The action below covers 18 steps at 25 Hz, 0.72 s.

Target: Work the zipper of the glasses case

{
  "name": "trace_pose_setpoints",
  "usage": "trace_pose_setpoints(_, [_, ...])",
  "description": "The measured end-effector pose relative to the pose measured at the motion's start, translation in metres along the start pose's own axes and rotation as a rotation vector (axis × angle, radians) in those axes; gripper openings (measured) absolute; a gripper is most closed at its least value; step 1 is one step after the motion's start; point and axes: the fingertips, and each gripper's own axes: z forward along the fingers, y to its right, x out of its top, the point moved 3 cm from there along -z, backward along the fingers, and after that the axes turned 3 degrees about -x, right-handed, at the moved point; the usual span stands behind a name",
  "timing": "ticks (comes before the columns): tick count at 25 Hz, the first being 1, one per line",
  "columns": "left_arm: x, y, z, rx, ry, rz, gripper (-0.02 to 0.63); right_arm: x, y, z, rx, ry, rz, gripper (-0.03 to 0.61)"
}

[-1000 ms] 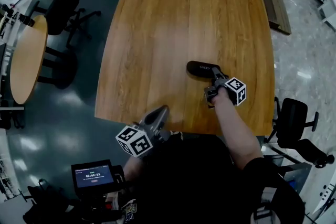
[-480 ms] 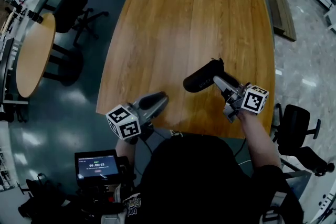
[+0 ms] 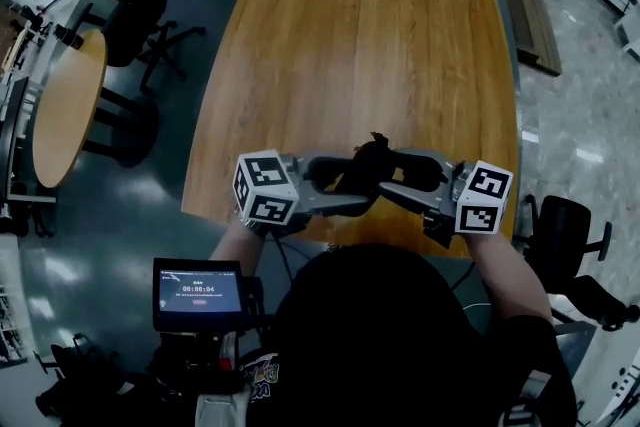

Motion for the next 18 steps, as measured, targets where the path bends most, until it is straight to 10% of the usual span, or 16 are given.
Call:
trace_pose_setpoints(9, [-0.003,0.022,0.009,-0.105,0.047,-0.020,0.258,-0.011,-0.016,-0.017,0.057,0.017,0.032,0.238])
trace_pose_setpoints(14, [-0.009,0.051,-0.012,-0.313,-0.166,0.014,0.258,0.024,-0.022,-0.055,0.225,0.023,-0.066,0.177])
trace_pose_setpoints(18, [-0.010,0.061,-0.022,-0.326,-0.434,0.116,0.256,0.058,-0.046,-0.056,0.443,-0.141,-0.199,0.176])
